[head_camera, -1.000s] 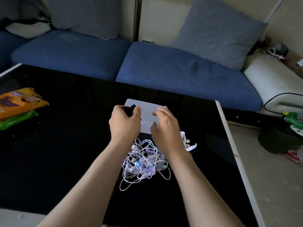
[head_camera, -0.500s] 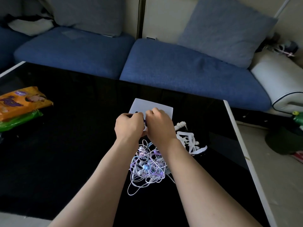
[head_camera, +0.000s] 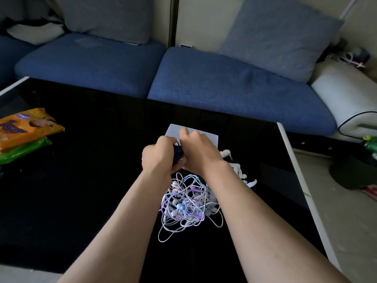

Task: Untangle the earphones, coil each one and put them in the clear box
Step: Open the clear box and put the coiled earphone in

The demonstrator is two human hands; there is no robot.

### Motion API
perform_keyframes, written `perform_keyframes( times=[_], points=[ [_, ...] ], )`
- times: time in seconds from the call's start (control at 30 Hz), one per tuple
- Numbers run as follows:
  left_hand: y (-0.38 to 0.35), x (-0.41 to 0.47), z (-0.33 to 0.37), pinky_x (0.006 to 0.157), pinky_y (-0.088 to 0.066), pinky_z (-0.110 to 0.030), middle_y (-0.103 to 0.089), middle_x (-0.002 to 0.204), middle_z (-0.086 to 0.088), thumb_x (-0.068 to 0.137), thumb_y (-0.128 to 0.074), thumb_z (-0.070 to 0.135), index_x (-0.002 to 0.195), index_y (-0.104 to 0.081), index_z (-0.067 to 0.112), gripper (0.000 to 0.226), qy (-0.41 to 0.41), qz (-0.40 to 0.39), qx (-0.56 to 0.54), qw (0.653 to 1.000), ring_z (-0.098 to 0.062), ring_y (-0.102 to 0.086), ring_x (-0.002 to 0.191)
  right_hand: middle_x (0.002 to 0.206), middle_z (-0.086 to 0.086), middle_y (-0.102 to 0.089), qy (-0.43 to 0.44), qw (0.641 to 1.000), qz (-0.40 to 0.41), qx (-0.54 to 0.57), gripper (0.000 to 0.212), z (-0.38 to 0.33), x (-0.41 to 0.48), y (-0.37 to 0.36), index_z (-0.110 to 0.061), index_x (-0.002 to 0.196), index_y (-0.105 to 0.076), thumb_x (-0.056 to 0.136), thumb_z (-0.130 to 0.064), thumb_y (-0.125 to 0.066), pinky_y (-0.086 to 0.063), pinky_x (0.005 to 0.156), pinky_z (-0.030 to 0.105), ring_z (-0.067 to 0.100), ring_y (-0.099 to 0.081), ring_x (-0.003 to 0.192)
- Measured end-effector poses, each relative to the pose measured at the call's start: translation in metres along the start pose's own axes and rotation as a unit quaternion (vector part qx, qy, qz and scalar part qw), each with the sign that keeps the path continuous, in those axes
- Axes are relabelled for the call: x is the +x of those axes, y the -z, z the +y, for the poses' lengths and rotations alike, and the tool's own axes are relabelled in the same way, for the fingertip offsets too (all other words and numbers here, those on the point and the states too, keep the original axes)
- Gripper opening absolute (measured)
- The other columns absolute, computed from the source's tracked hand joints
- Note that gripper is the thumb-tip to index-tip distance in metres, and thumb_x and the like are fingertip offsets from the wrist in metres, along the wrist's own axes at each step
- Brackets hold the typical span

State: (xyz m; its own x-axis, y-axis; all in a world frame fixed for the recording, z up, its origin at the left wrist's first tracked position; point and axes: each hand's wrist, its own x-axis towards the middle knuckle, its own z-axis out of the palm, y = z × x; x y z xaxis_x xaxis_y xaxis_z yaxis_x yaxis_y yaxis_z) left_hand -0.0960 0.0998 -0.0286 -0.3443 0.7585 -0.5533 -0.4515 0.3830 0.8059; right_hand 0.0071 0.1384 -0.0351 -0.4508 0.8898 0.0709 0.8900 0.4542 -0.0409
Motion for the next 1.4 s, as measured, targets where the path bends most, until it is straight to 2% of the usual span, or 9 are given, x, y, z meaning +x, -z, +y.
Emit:
perform_keyframes(
  times=[0.27, 0.47, 0.6, 0.7, 0.87, 1.07, 1.17, 1.27, 1.4],
  points=[
    [0.001, -0.005, 0.002, 0.074, -0.067, -0.04, -0.068, 0.098, -0.017, 0.094, -0.066, 0.013, 0.096, -0.066, 0.004, 0.009, 0.013, -0.029, 0.009, 0.999, -0.024, -0.072, 0.072, 0.095, 0.011, -0.051, 0.027, 0.999, -0.031, 0.029, 0.047, 0.006, 0.002, 0.025, -0.005, 0.116, -0.05, 0.084, -0.017, -0.082, -0.029, 0.05, 0.032, 0.034, -0.054, 0.082],
    [0.005, 0.005, -0.002, 0.067, -0.067, -0.043, -0.066, 0.116, -0.015, 0.095, -0.065, 0.024, 0.113, -0.065, 0.01, 0.023, 0.019, -0.005, 0.04, 0.999, -0.031, -0.069, 0.101, 0.099, 0.001, -0.047, -0.017, 0.994, -0.039, 0.105, 0.043, 0.015, 0.003, 0.046, -0.017, 0.115, -0.054, 0.083, -0.023, -0.082, -0.039, 0.054, 0.031, 0.027, -0.056, 0.086],
    [0.005, 0.001, 0.0, 0.07, -0.067, -0.048, -0.065, 0.104, -0.015, 0.088, -0.064, 0.027, 0.091, -0.064, 0.01, 0.017, -0.064, 0.062, 0.094, 0.992, -0.03, -0.068, 0.088, 0.11, 0.003, -0.054, -0.036, 0.991, -0.026, 0.123, 0.032, 0.022, -0.001, 0.047, -0.02, 0.117, -0.061, 0.087, -0.018, -0.071, -0.056, 0.072, 0.04, 0.027, -0.058, 0.096],
    [0.007, 0.009, -0.002, 0.075, -0.065, -0.05, -0.072, 0.102, -0.006, 0.067, -0.057, 0.048, 0.092, -0.069, 0.021, 0.039, -0.168, 0.111, 0.221, 0.954, -0.028, -0.071, 0.088, 0.105, 0.003, -0.062, -0.051, 0.987, 0.011, 0.149, 0.025, 0.029, -0.002, 0.041, -0.021, 0.108, -0.068, 0.086, -0.013, -0.062, -0.058, 0.082, 0.044, 0.027, -0.06, 0.1],
    [0.006, 0.0, -0.008, 0.069, -0.057, -0.036, -0.068, 0.098, -0.003, 0.093, -0.065, 0.036, 0.106, -0.061, 0.017, 0.023, -0.194, -0.004, 0.404, 0.894, -0.028, -0.068, 0.087, 0.11, 0.002, -0.065, -0.057, 0.973, 0.154, 0.163, 0.034, 0.04, 0.007, 0.026, -0.017, 0.122, -0.065, 0.088, -0.011, -0.069, -0.05, 0.094, 0.047, 0.028, -0.06, 0.105],
    [0.011, 0.008, -0.018, 0.075, -0.055, -0.04, -0.06, 0.101, -0.01, 0.1, -0.063, 0.029, 0.111, -0.054, 0.005, 0.028, -0.229, -0.015, 0.492, 0.84, -0.035, -0.063, 0.095, 0.096, 0.005, -0.061, -0.149, 0.923, 0.336, 0.11, 0.017, 0.046, 0.027, 0.003, -0.019, 0.093, -0.079, 0.083, -0.006, -0.084, -0.046, 0.073, 0.04, 0.033, -0.06, 0.082],
    [0.012, 0.01, -0.019, 0.084, -0.056, -0.045, -0.06, 0.103, -0.013, 0.101, -0.063, 0.026, 0.113, -0.052, 0.001, 0.029, -0.25, -0.019, 0.509, 0.823, -0.039, -0.062, 0.101, 0.11, 0.012, -0.066, -0.142, 0.944, 0.282, 0.098, 0.038, 0.042, 0.036, -0.009, -0.013, 0.117, -0.077, 0.085, 0.008, -0.072, -0.05, 0.077, 0.043, 0.04, -0.066, 0.088],
    [0.015, 0.013, -0.02, 0.084, -0.053, -0.045, -0.065, 0.11, -0.019, 0.102, -0.062, 0.025, 0.114, -0.052, 0.0, 0.029, -0.263, -0.02, 0.523, 0.811, -0.04, -0.062, 0.104, 0.142, 0.014, -0.055, -0.143, 0.98, 0.121, 0.071, 0.057, 0.036, 0.035, -0.025, -0.012, 0.155, -0.045, 0.099, -0.006, -0.054, -0.046, 0.098, 0.047, 0.037, -0.055, 0.127],
    [0.018, 0.016, -0.02, 0.084, -0.053, -0.046, -0.061, 0.103, -0.014, 0.102, -0.062, 0.025, 0.113, -0.052, 0.001, 0.028, -0.271, -0.014, 0.521, 0.809, -0.039, -0.062, 0.102, 0.157, 0.013, -0.041, -0.181, 0.977, -0.063, 0.09, 0.051, 0.034, 0.023, -0.042, -0.018, 0.158, -0.033, 0.108, -0.027, -0.034, -0.025, 0.118, 0.06, 0.035, -0.035, 0.147]
  ],
)
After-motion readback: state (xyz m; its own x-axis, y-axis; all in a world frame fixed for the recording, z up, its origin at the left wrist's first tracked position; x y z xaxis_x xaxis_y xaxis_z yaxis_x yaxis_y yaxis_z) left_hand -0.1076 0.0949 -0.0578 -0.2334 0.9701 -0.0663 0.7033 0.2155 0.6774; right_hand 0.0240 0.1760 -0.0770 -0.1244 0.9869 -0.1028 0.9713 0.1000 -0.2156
